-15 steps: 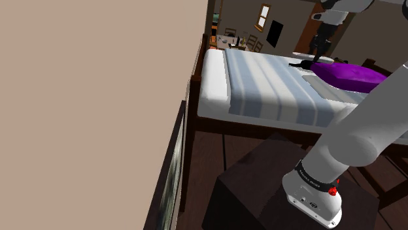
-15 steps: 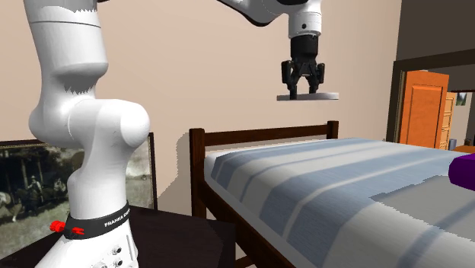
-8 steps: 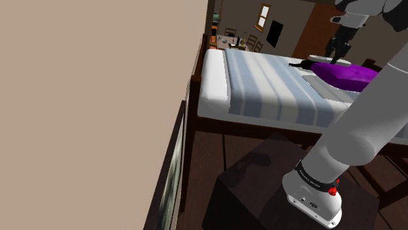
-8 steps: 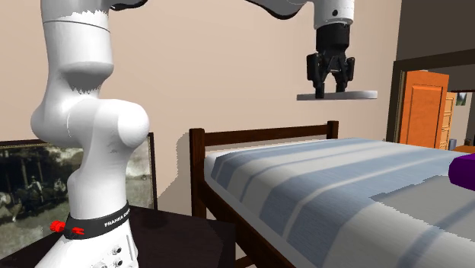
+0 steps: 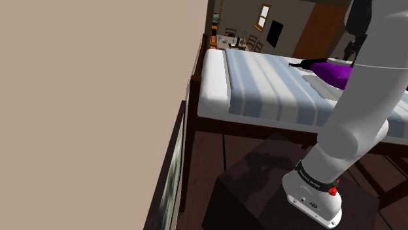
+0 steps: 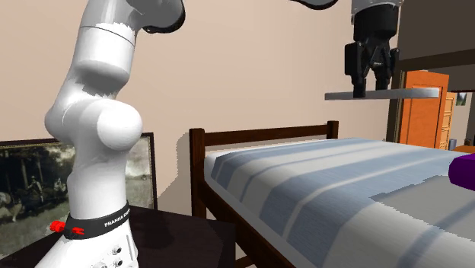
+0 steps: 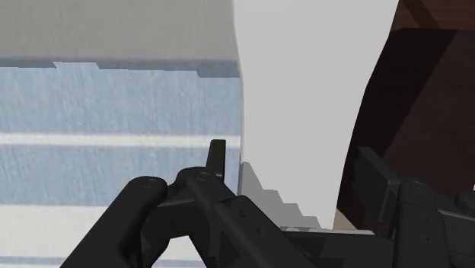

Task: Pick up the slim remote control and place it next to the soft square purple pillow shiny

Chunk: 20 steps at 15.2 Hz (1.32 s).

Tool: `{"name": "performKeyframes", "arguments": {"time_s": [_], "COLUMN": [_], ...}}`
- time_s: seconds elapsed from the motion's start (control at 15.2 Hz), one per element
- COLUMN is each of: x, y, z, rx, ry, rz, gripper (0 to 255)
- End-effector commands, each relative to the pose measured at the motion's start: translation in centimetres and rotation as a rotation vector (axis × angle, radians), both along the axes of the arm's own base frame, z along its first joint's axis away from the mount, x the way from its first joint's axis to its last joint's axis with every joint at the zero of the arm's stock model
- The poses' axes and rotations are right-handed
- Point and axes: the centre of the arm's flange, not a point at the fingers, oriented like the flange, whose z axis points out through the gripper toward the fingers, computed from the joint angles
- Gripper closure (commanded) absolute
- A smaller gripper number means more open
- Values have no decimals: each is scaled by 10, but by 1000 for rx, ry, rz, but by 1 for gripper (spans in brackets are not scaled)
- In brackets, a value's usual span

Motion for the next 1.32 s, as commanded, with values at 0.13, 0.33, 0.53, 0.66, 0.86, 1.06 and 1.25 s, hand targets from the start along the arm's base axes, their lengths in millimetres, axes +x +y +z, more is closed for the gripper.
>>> {"name": "performKeyframes", "arguments": {"time_s": [0.13,0.33,0.53,0.66,0.86,1.06,1.25], "x": [-40,-68,-97,-102,-102,-102,-102], "y": [-35,-63,-90,-96,-96,-96,-96], "z": [1,2,2,-4,-19,-35,-51], "rx": [0,0,0,0,0,0,0], "ry": [-2,-2,-2,-2,-2,-2,-2], "rz": [2,2,2,2,2,2,2], "gripper": [255,255,255,255,255,255,255]}}
